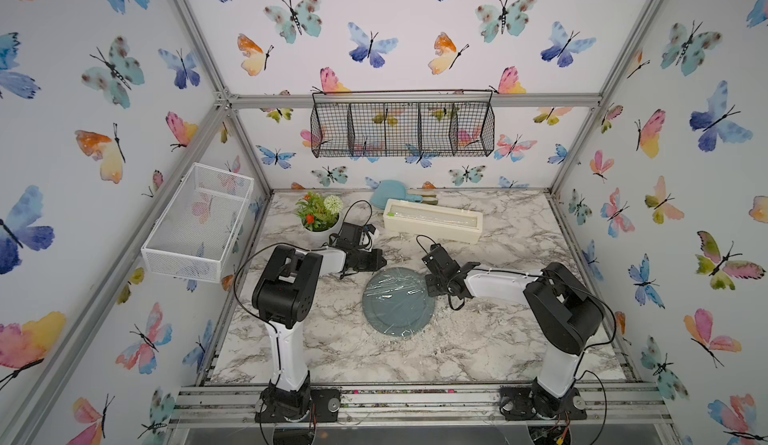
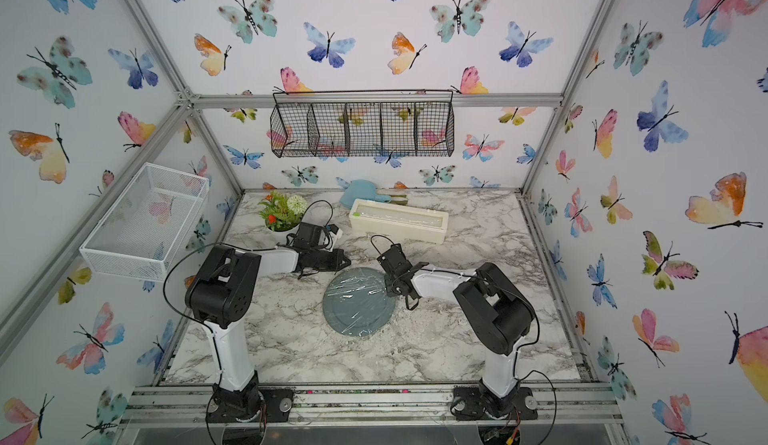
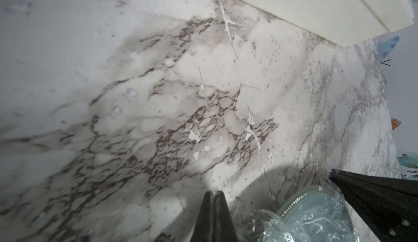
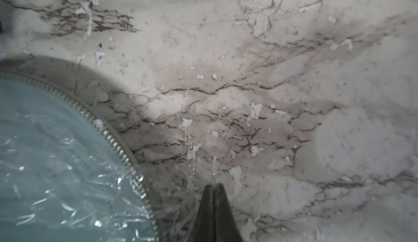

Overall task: Wrap the plate with plastic wrap
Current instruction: Cover the plate with plastic wrap.

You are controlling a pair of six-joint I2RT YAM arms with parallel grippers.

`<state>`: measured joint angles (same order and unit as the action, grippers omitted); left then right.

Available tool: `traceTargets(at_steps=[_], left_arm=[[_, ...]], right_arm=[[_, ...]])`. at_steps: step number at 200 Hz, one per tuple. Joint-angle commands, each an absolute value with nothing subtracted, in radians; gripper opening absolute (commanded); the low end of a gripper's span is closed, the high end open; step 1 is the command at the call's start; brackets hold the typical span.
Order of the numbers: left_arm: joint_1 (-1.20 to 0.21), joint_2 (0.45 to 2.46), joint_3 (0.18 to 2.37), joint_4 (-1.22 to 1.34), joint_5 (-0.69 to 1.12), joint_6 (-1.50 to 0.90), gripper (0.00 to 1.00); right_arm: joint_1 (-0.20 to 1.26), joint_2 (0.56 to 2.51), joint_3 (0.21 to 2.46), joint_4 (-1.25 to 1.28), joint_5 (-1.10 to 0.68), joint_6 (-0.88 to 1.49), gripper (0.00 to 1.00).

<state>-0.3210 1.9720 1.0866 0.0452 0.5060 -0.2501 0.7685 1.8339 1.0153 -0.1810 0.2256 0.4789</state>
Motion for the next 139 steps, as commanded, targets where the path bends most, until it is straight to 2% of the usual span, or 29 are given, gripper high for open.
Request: traceTargets(at_steps=[1, 18, 53, 91, 132, 139], left_arm=[[-0.324, 1.968, 1.088, 0.015, 0.427, -0.243, 0.0], [-0.321, 1.949, 1.084, 0.005, 0.397, -0.24, 0.0], [-0.316, 1.933, 1.116, -0.093, 0.221, -0.241, 0.0], [-0.302, 1.905, 1.111, -0.078, 0.185, -0.269, 0.0], [-0.302, 1.919, 1.127, -0.093, 0.231, -0.267, 0.0], [-0.302, 1.91, 1.127, -0.094, 0.254, -0.268, 0.12]], right_arm=[[0.765, 1.822, 0.979, -0.144, 0.132, 0.484, 0.02], [0.766, 1.816, 0.968, -0.134, 0.12, 0.49, 0.02], [0.764, 1.8, 0.944, -0.175, 0.172, 0.49, 0.02], [0.764, 1.758, 0.901, -0.199, 0.212, 0.476, 0.02], [0.764, 1.745, 0.868, -0.164, 0.166, 0.457, 0.02], [0.765, 1.748, 0.873, -0.159, 0.156, 0.454, 0.02]])
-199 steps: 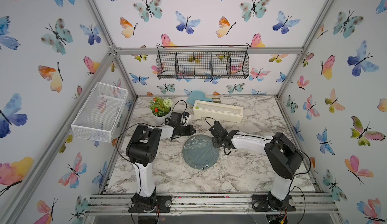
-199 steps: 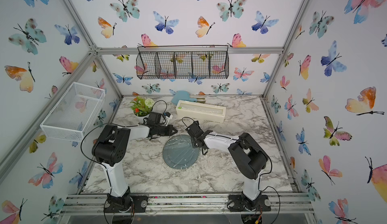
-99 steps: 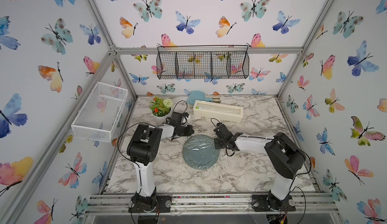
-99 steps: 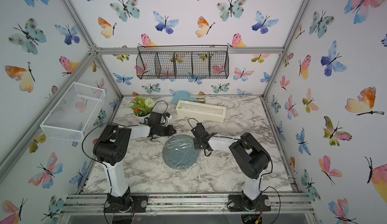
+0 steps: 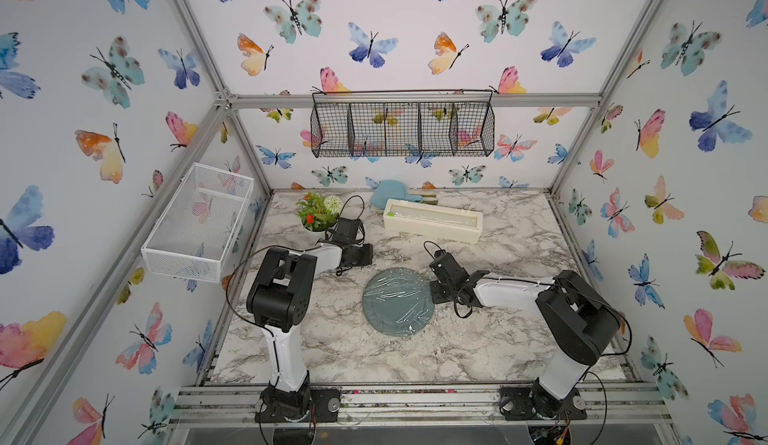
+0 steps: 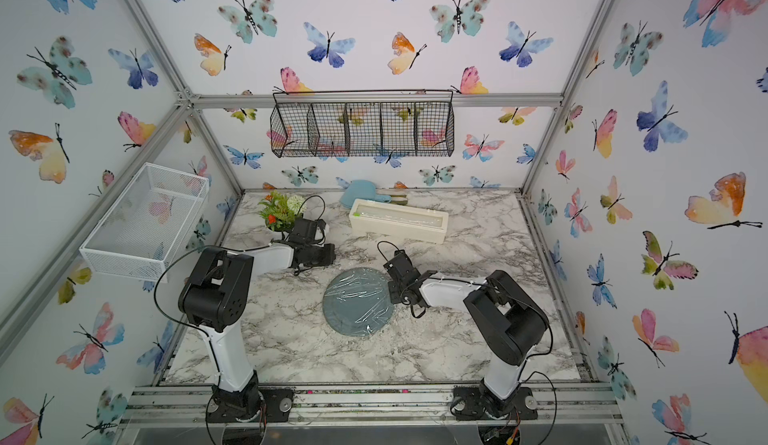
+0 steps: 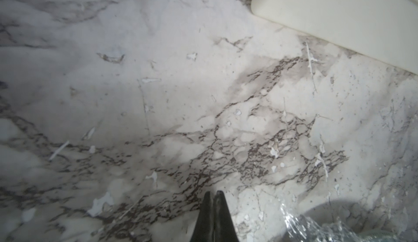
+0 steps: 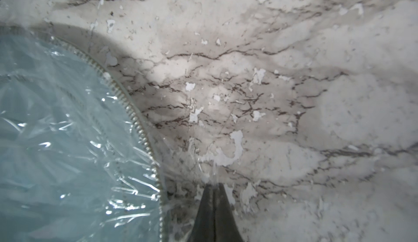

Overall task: Wrap the plate with plastic wrap
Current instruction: Cover the plate with plastic wrap.

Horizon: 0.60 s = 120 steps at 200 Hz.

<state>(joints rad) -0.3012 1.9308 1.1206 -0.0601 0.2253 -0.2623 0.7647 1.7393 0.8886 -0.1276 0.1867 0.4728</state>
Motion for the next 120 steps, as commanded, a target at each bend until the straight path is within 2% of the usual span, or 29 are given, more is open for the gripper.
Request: traceTargets(at_steps=[1, 18, 26, 38, 67, 120], left_arm=[[-0.301, 1.909, 1.126, -0.094, 0.256, -0.268, 0.15], [-0.298, 1.854, 1.098, -0.064, 0.335, -0.271, 0.58], [-0.29, 1.826, 1.072, -0.032, 0.407, -0.273, 0.69], [-0.268, 1.798, 1.05, 0.008, 0.538, -0.293, 0.77], [-0.218, 1.791, 1.014, 0.095, 0.71, -0.351, 0.81], [-0.241, 1.897, 1.048, 0.082, 0.823, -0.331, 0.71]], right_arm=[[0.764, 1.748, 0.875, -0.158, 0.155, 0.454, 0.02], [0.764, 1.754, 0.9, -0.163, 0.152, 0.451, 0.02], [0.764, 1.755, 0.91, -0.167, 0.153, 0.448, 0.02], [0.764, 1.754, 0.918, -0.166, 0.156, 0.442, 0.02], [0.764, 1.754, 0.922, -0.16, 0.152, 0.433, 0.02], [0.764, 1.767, 0.92, -0.144, 0.141, 0.43, 0.02]])
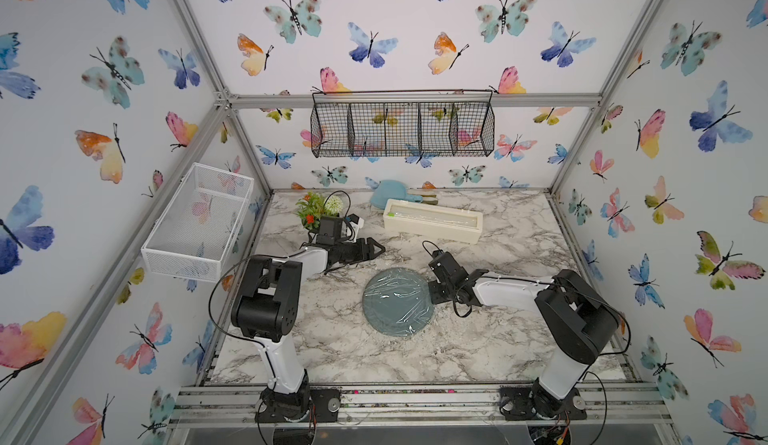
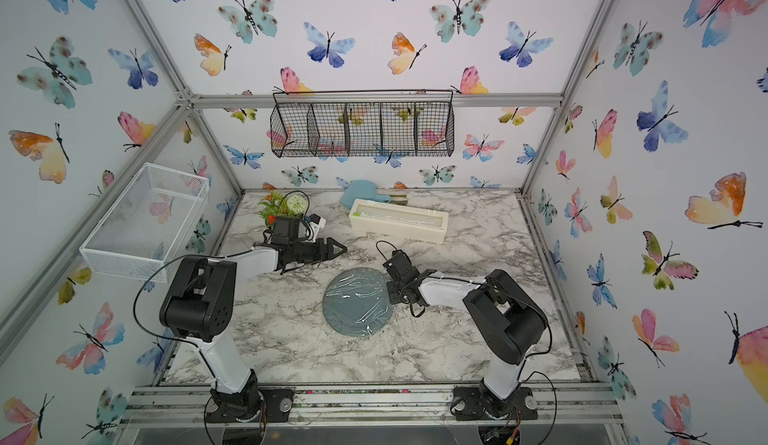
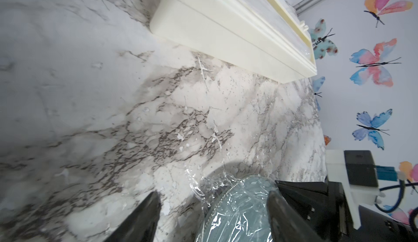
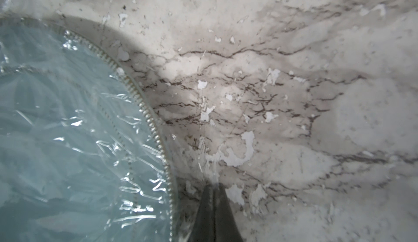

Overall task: Wrap the plate with plastic wrap
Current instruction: Cover the plate with plastic wrap.

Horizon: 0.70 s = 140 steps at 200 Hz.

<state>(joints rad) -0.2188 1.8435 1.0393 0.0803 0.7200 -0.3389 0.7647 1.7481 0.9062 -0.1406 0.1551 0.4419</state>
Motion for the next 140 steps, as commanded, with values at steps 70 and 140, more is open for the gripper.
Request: traceTargets(at_steps=[70, 140], left_arm=[[-0.295, 1.991, 1.115, -0.014, 0.754, -0.273, 0.65], [-0.3, 2.06, 1.147, -0.02, 0.703, -0.278, 0.17]], right_arm=[[0.764, 1.769, 0.914, -0.131, 0.137, 0.424, 0.02], [0.764, 1.756, 0.901, -0.124, 0.137, 0.42, 0.02]])
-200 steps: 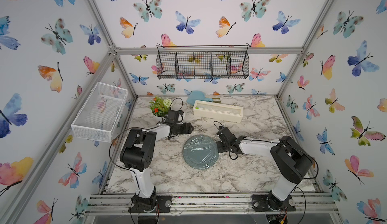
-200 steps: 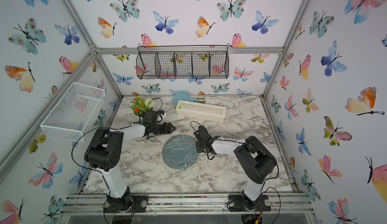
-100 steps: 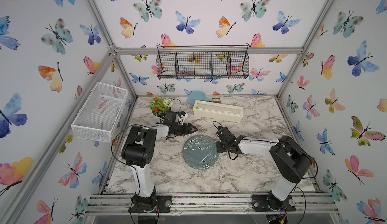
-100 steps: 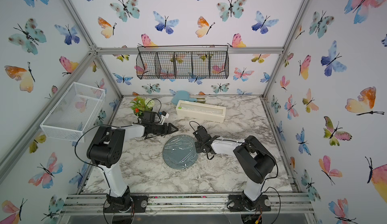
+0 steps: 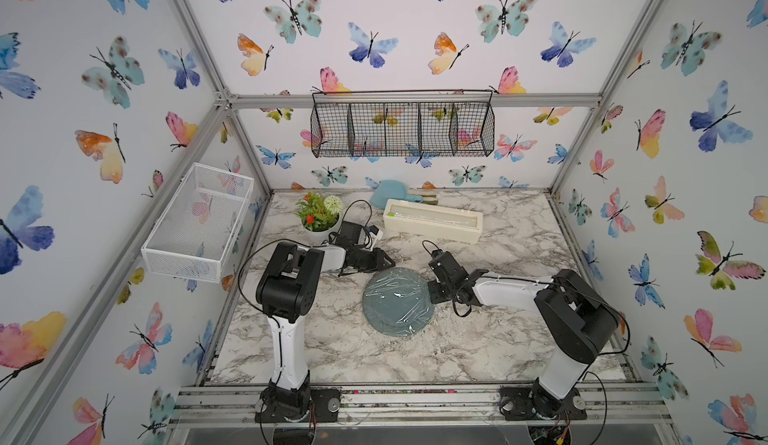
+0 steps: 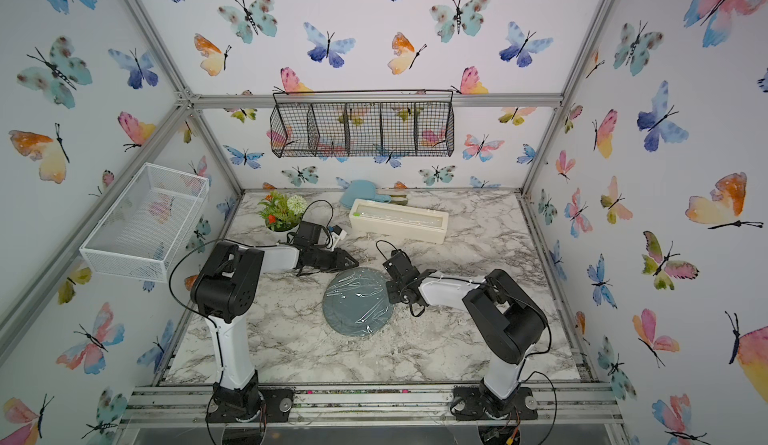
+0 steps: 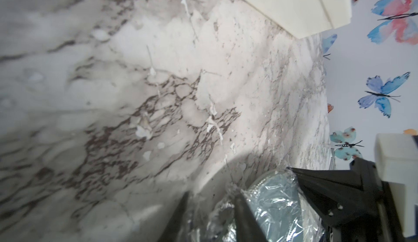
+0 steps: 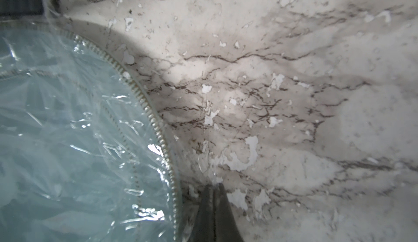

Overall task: Wrap the plate with plastic wrap
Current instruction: Cover the plate with plastic wrap.

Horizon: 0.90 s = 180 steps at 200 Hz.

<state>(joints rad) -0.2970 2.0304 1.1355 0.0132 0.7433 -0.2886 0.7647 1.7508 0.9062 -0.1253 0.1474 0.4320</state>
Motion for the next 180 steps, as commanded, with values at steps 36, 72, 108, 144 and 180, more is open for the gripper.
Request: traceTargets(at_steps=[36, 72, 108, 144, 180], left_arm=[[-0.298, 2.069, 1.167, -0.038, 0.658, -0.276, 0.06], [-0.284, 2.042, 1.178, -0.046, 0.622, -0.281, 0.05], [-0.279, 2.071, 1.183, -0.047, 0.62, -0.278, 0.07], [-0.293, 2.064, 1.173, -0.025, 0.639, -0.282, 0.08], [-0.295, 2.075, 1.181, -0.031, 0.636, -0.275, 0.09]], right_arm=[[0.764, 1.756, 0.885, -0.123, 0.145, 0.418, 0.02], [0.757, 1.75, 0.872, -0.146, 0.192, 0.425, 0.02], [0.743, 1.751, 0.895, -0.193, 0.254, 0.439, 0.02], [0.729, 1.742, 0.967, -0.216, 0.272, 0.402, 0.02], [0.718, 1.756, 1.006, -0.203, 0.223, 0.368, 0.02]])
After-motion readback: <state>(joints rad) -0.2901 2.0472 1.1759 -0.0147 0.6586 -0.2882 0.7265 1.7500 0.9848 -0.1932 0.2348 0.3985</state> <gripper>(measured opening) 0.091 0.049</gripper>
